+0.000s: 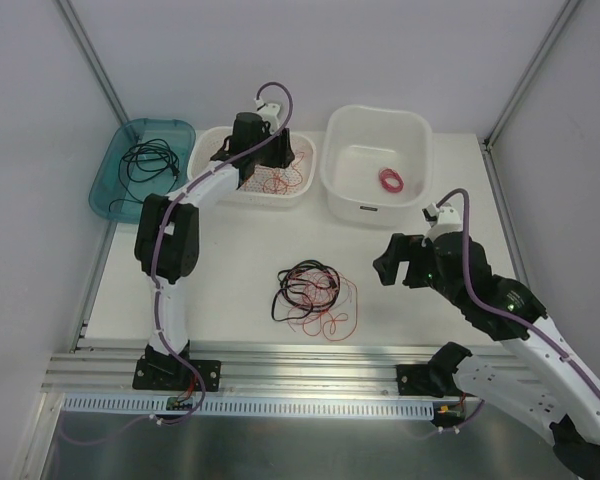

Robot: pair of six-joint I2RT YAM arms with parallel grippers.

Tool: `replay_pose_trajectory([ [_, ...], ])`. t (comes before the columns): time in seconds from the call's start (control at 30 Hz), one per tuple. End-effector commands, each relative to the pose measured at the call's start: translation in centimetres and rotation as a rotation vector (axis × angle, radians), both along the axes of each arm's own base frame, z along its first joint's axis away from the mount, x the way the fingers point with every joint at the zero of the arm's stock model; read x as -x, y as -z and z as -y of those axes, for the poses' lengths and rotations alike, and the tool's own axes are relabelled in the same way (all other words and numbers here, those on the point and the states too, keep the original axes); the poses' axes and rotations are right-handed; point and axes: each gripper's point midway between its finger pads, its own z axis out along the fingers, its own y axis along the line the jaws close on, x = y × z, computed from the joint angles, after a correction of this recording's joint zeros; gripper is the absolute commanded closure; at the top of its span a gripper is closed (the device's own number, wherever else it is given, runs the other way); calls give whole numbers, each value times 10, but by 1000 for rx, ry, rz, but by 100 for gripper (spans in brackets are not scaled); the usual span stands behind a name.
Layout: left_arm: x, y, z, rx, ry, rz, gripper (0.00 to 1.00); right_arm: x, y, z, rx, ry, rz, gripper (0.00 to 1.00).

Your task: Untangle the cables

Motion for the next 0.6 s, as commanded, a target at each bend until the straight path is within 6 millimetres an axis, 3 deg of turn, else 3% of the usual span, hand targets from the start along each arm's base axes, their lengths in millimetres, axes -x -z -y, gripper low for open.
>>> replay_pose_trajectory([
  [0.0, 3, -30, 2, 43, 8, 37, 45, -2, -1, -5, 0, -18, 6, 3],
  [0.1, 9, -52, -8, 29, -25, 58, 23, -2, -2, -5, -2, -17, 9, 3],
  [0.13, 14, -70, -11, 33, -35, 83, 19, -1, -3, -4, -5, -17, 10, 3],
  [0.27, 40, -91, -23, 49, -66, 77, 3, 1, -2, -2, -8, -14, 5, 3],
  [0.33, 54, -98, -27, 63, -75, 72, 1, 2, -2, -1, -5, -10, 1, 3],
  [0.4, 82, -104, -32, 86, -80, 38, 1, 3, 2, 1, 12, -8, -10, 3],
  [0.43, 97, -123, -35, 109, -82, 60, 1, 3, 5, 1, 21, -7, -22, 3],
  [0.5, 123, -108, -36, 118, -78, -4, 1, 3, 10, -1, 31, -15, -38, 3],
  [0.53, 142, -122, -33, 140, -58, 13, 1, 2, 14, -2, 40, -13, -50, 2],
  [0.57, 157, -106, -32, 145, -59, -39, 1, 2, 19, -3, 42, -12, -66, 2],
])
